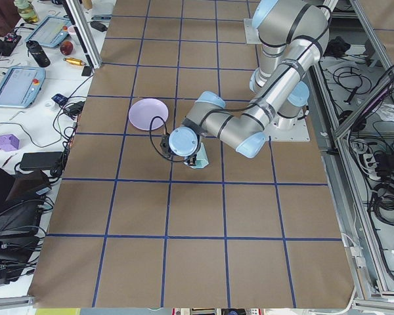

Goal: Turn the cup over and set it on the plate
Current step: 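Move the left gripper down toward the mint-green mug lying on its side, then close the left gripper on the mint-green mug's open end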

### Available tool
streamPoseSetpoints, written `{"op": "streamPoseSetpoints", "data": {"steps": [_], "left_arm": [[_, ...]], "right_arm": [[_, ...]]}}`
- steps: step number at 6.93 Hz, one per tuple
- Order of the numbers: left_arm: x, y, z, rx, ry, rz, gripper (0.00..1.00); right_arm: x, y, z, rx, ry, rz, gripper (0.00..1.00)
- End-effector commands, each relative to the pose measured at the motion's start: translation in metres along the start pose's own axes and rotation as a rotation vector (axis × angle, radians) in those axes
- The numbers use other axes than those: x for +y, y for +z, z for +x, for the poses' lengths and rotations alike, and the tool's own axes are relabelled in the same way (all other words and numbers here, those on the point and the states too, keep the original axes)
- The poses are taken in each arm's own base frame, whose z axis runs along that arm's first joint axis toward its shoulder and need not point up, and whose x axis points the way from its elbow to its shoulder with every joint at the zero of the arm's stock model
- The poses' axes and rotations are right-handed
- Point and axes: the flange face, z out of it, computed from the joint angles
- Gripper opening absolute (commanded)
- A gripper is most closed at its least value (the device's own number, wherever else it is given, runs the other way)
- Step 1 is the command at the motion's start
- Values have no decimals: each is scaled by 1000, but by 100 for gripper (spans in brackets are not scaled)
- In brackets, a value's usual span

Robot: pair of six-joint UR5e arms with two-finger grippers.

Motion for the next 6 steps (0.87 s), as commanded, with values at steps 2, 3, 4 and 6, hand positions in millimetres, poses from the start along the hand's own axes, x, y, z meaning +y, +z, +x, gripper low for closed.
{"op": "streamPoseSetpoints", "data": {"steps": [2, 3, 4, 6], "left_arm": [[4, 39, -54, 169, -6, 3, 100], [3, 52, -66, 204, -11, 0, 100], [3, 63, -73, 256, -6, -1, 100], [1, 86, -86, 360, -31, 4, 100]], "right_arm": [[0, 0, 0, -1, -2, 0, 100], [0, 0, 0, 1, -2, 0, 100], [0, 0, 0, 1, -1, -1, 100], [0, 0, 0, 1, -2, 0, 100]]}}
